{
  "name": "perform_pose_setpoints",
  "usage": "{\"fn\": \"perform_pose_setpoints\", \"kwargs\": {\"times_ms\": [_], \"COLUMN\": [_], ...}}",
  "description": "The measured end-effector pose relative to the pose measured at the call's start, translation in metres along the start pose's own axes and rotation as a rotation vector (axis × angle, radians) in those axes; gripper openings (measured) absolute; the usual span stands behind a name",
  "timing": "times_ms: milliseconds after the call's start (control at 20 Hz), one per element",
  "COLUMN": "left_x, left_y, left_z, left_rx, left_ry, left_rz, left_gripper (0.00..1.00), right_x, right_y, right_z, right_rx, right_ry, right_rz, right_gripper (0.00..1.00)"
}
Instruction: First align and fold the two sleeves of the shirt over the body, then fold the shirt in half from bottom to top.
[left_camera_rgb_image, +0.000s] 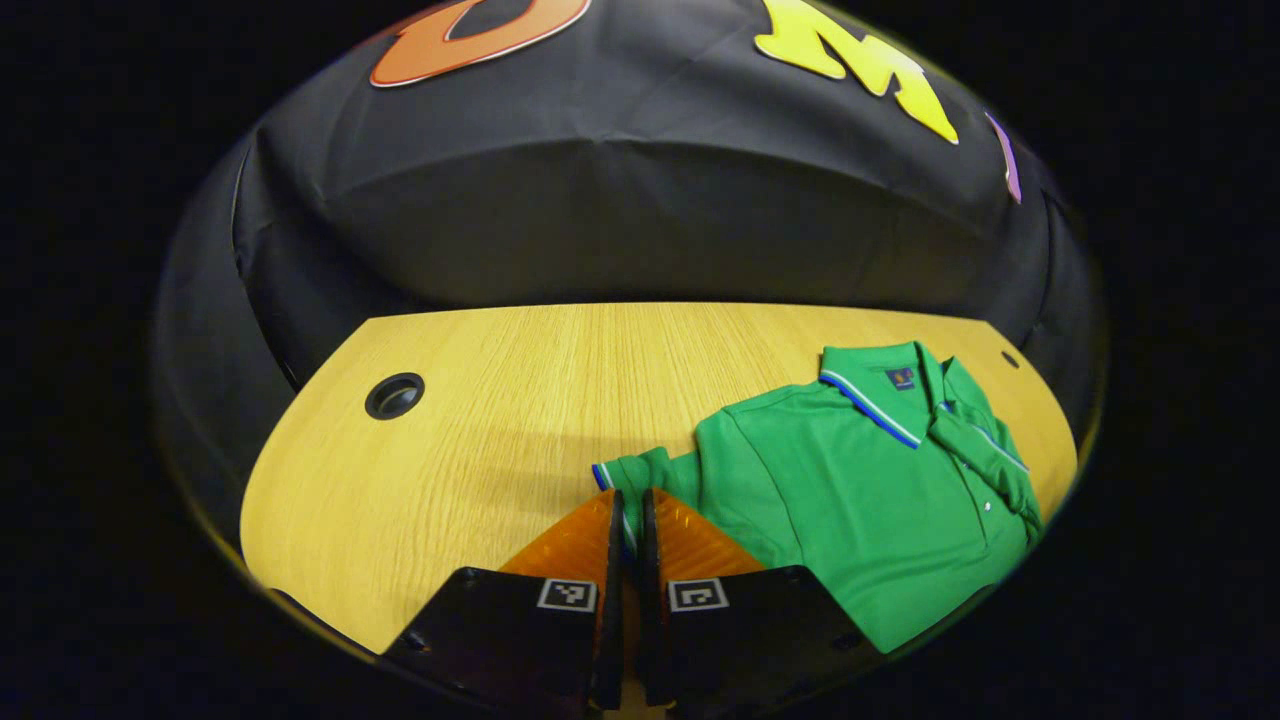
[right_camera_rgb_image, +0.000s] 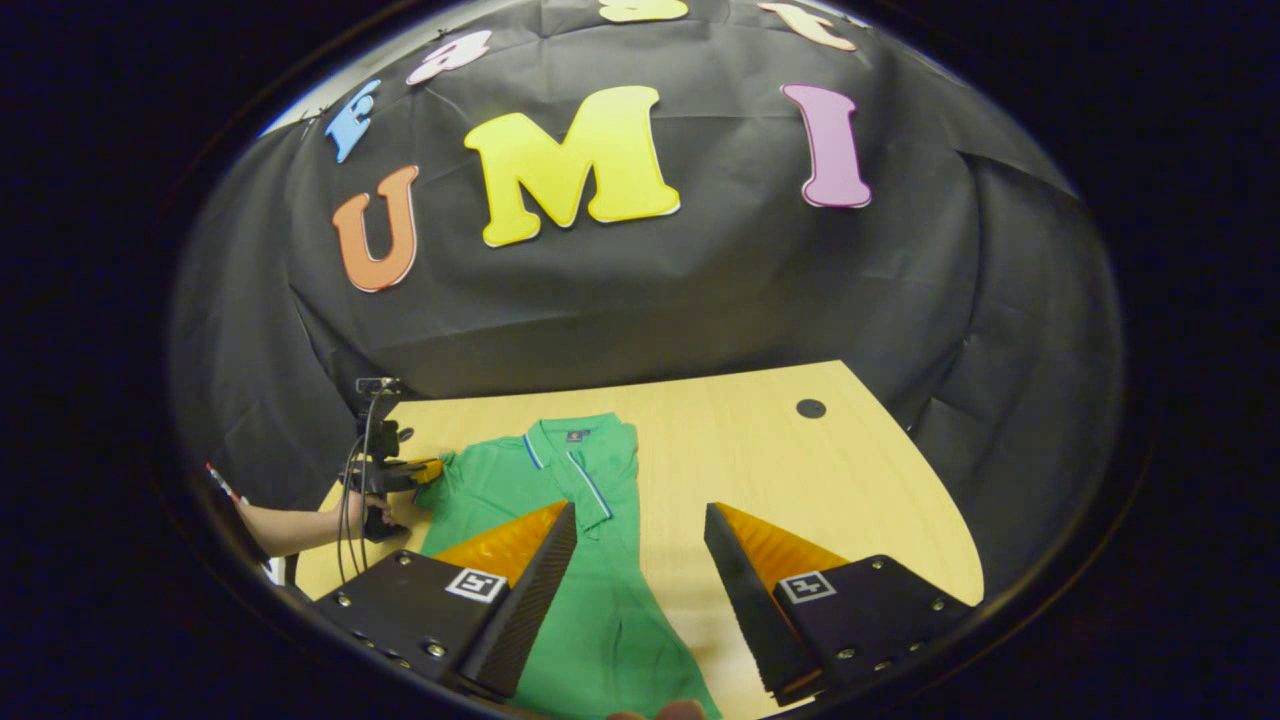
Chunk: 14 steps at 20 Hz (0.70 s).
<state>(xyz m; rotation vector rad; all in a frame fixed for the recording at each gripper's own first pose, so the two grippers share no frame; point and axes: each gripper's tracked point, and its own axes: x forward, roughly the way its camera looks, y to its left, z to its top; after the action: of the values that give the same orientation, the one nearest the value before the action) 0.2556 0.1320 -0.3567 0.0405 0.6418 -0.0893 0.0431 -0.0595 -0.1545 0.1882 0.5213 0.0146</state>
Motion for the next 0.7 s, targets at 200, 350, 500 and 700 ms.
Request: {"fn": "perform_pose_setpoints", "kwargs": {"times_ms": [200, 350, 500, 700], "left_x": [-0.007, -0.019, -0.031, -0.043], "left_y": [-0.006, -0.016, -0.032, -0.063], "left_z": [0.007, 0.028, 0.047, 0.058], "left_rx": [-0.049, -0.033, -0.036, -0.038], "left_ry": [-0.027, -0.075, -0.101, -0.082], "left_rz": [-0.028, -0.035, -0.042, -0.052], "left_gripper": [0.05, 0.04, 0.03, 0.03], "right_x": [0.003, 0.002, -0.002, -0.015], "right_y": [-0.016, -0.022, -0.023, -0.023], "right_z": [-0.011, -0.007, -0.004, 0.002], "right_rx": [0.049, 0.057, 0.046, 0.046], "right_ry": [0.018, 0.004, -0.006, -0.032], "right_rz": [-0.031, -0.041, -0.042, -0.035], "right_gripper": [0.84, 0.84, 0.84, 0.84]}}
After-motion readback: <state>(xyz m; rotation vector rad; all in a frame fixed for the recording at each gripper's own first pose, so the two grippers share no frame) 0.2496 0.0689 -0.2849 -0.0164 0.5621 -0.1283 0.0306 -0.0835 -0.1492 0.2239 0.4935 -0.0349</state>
